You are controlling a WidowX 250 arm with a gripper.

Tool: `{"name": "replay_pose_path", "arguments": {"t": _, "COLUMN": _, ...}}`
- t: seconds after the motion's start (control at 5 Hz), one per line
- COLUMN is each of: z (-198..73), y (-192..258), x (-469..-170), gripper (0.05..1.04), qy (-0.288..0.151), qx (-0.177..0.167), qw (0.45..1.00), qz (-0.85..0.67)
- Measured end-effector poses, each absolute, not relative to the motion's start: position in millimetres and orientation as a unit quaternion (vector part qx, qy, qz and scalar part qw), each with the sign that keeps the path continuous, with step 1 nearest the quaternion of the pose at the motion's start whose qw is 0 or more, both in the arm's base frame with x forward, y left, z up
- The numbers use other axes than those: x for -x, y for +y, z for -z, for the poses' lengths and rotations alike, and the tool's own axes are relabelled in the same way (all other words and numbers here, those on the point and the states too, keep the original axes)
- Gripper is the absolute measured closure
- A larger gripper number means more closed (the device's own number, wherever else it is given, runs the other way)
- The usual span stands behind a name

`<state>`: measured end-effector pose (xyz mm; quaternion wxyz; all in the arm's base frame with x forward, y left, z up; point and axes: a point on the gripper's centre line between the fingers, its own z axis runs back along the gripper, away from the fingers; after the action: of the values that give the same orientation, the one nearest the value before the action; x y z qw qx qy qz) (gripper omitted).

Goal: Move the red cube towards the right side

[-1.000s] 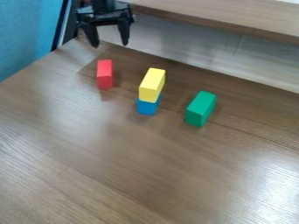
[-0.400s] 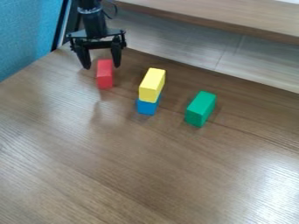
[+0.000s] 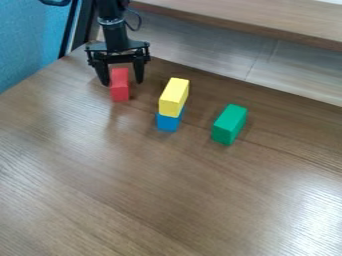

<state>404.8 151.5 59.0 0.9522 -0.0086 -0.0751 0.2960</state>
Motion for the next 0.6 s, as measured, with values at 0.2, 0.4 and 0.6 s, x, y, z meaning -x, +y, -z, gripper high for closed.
{"name": "replay_pose_path", "arguments": {"t": 0.2, "z": -53.6, "y": 155.2, "x": -407.7, "gripper": 0.082, "qy": -0.071, "qx": 0.000, "qw": 0.951, "qz": -0.300}}
{"name": "replay_pose_path", "arguments": {"t": 0.4, "z": -47.3, "y": 157.5, "x": -405.9, "gripper": 0.083, "qy": -0.063, "qx": -0.009, "qw": 0.952, "qz": -0.301}}
{"name": "replay_pose_path", "arguments": {"t": 0.6, "z": -46.1, "y": 160.7, "x": -406.2, "gripper": 0.134, "qy": -0.069, "qx": -0.009, "qw": 0.948, "qz": -0.310}}
